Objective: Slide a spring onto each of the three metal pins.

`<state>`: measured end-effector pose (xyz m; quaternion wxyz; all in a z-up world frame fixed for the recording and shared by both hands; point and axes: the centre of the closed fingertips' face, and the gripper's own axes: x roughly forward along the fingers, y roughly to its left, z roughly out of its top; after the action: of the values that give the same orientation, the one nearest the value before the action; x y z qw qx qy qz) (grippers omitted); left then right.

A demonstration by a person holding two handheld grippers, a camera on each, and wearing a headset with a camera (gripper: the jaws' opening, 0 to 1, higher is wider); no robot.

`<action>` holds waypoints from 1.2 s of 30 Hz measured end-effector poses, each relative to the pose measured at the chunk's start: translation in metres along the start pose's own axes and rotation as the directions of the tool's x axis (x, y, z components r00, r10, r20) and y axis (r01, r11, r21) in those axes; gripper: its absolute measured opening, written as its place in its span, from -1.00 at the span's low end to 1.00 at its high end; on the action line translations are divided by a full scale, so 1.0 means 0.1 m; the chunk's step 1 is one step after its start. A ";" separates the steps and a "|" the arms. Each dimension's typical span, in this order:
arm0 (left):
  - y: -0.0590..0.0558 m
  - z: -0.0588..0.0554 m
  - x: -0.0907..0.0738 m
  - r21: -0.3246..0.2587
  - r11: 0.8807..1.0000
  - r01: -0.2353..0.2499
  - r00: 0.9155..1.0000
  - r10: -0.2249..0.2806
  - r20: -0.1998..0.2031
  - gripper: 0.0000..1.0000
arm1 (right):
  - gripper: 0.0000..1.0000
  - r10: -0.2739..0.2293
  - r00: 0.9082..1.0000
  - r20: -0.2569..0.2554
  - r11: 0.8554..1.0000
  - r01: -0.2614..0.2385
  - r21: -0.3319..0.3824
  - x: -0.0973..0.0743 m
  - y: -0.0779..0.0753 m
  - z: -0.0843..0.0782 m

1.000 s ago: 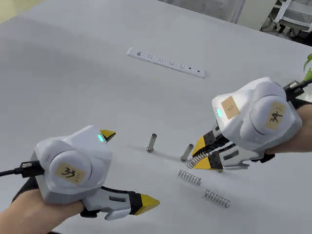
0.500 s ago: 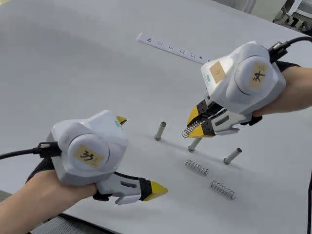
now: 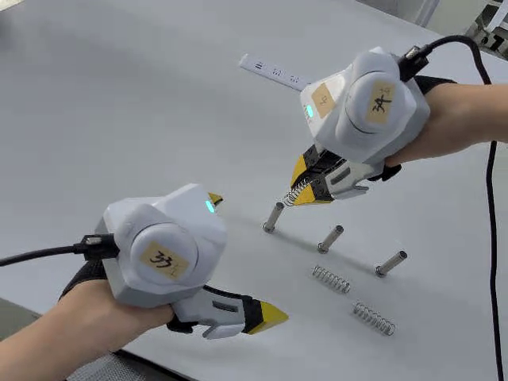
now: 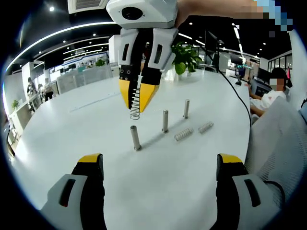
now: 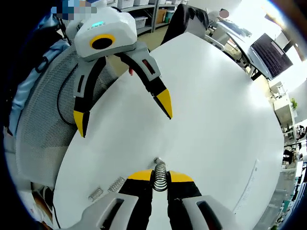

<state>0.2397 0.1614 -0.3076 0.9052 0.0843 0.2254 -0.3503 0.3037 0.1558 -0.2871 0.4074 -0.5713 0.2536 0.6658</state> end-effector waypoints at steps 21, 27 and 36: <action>0.02 -0.02 -0.01 -0.012 1.000 0.003 1.000 -0.003 0.006 0.94 | -0.84 0.104 0.991 -0.082 0.994 -0.106 -0.026 0.11 -0.05 -0.02; 0.02 -0.03 -0.01 -0.013 1.000 0.006 1.000 -0.006 0.001 0.94 | -0.84 0.107 0.991 -0.080 0.994 -0.109 -0.020 0.12 -0.06 -0.02; 0.02 -0.06 -0.01 -0.019 1.000 0.007 1.000 -0.007 -0.003 0.92 | -0.84 0.111 0.990 -0.084 0.993 -0.113 -0.026 0.17 -0.05 -0.02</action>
<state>0.2382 0.1653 -0.3121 0.9043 0.0755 0.2304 -0.3514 0.3086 0.1607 -0.3033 0.3498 -0.5891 0.2918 0.6674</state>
